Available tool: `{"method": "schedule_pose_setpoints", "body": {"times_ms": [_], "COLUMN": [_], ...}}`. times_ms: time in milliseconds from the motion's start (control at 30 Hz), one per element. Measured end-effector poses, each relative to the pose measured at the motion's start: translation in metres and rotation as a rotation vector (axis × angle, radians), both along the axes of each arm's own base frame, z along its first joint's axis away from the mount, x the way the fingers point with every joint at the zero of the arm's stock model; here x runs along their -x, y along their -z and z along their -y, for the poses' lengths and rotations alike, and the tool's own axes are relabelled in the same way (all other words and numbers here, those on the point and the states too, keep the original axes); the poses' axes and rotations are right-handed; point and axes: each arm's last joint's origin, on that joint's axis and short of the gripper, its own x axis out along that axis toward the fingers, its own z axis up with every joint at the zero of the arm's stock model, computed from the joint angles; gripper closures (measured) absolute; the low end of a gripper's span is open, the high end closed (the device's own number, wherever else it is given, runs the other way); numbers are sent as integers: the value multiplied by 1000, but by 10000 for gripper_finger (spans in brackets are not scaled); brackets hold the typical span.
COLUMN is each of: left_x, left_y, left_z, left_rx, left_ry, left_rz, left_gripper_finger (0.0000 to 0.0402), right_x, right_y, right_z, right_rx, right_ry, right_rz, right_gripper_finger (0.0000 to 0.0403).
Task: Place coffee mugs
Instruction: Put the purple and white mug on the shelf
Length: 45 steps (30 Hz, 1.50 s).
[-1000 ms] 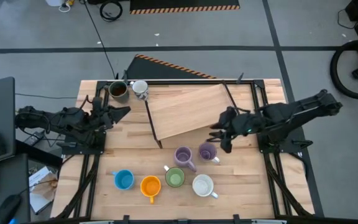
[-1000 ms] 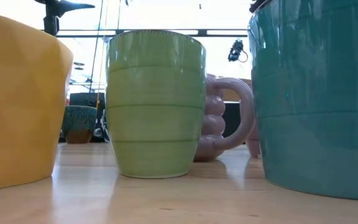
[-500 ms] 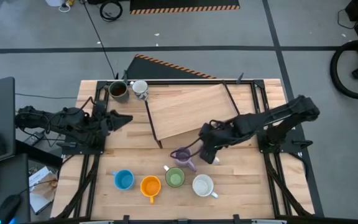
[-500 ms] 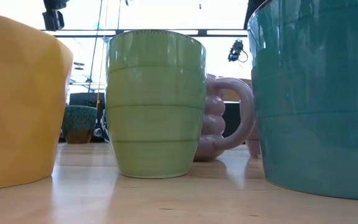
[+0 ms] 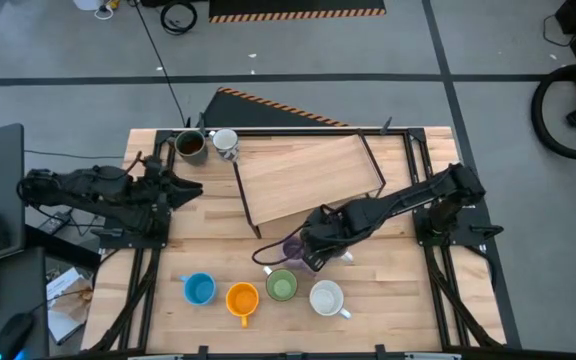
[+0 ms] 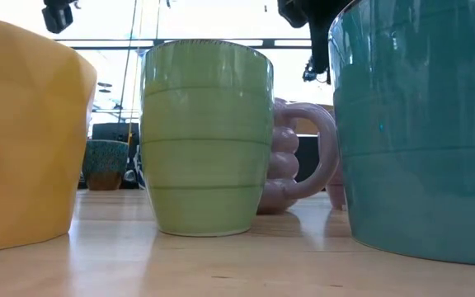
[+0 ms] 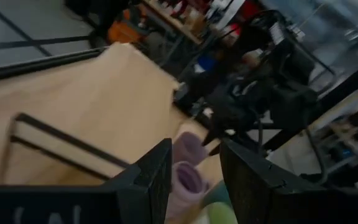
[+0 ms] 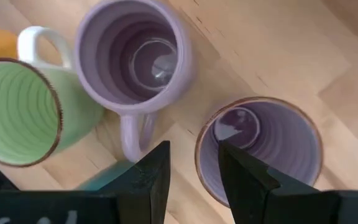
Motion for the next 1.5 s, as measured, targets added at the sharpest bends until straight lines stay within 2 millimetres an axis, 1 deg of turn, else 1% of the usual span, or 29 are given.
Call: {"method": "schedule_pose_setpoints", "body": {"times_ms": [167,333,433,667,800,867,933,1133,1333,1500], "left_x": [11,14,14,14,14,14,14,14,14,14], "left_y": [-14,-18,-18,-18,-18,-18,-18,-18,-18,-18], "left_z": [-3,-4,-3,-2,-2,-2,-2,-2,-2,-2], "left_rx": [-39,-40,-34,-30,-28,-25,-28,-29,-29,-27], "left_ry": [-19,-17,14,34,33,33,33,34,34,33], "left_rz": [-29,-19,-21,-23,-27,-26,-27,-27,-27,-27], "left_gripper_finger": [260,260,260,260,260,260,260,260,260,260], "right_x": [-7,-12,-15,-22,-26,-26,-26,-25,-20,-10], "right_y": [13,27,33,51,59,61,62,61,61,61], "right_z": [2,2,3,4,5,6,6,5,-1,-10], "right_rx": [-8,-5,-1,14,15,8,8,11,-5,42], "right_ry": [78,116,127,133,113,101,84,-16,-209,-431], "right_rz": [-46,-91,-111,-155,-174,-185,-189,-204,-253,-322], "right_gripper_finger": [263,259,245,192,181,189,206,270,324,349]}}
